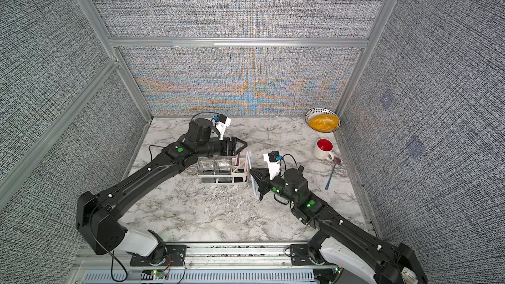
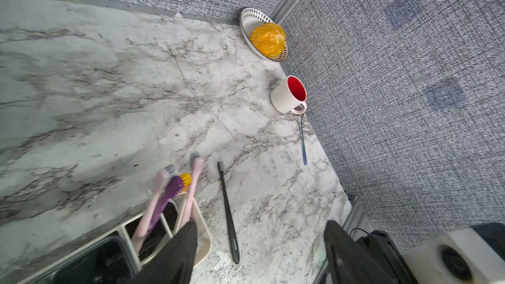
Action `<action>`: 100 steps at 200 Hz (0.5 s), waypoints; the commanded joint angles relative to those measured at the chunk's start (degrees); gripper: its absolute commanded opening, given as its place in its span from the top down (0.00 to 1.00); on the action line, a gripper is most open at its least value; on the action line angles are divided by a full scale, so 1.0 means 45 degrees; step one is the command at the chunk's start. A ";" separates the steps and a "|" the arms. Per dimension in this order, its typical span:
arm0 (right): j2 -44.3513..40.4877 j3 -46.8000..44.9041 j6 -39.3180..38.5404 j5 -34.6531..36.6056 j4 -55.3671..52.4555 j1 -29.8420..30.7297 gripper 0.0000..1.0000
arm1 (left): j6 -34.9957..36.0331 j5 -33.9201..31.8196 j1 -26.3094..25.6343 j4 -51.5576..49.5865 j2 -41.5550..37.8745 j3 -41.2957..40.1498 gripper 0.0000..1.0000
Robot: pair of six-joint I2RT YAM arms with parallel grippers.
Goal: Place the toothbrush into the toothbrush holder
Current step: Place the toothbrush in the toothbrush holder.
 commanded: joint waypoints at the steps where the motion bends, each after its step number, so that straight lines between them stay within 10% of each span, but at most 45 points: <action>1: 0.0183 0.0151 0.0118 -0.0276 0.0670 0.0021 0.89 | -0.0488 0.0995 -0.0148 0.1179 -0.0003 -0.0203 0.25; 100: 0.0588 0.0427 0.0044 -0.0030 0.1074 0.0003 0.89 | -0.1000 0.1936 -0.0738 0.2226 0.0287 -0.0647 0.39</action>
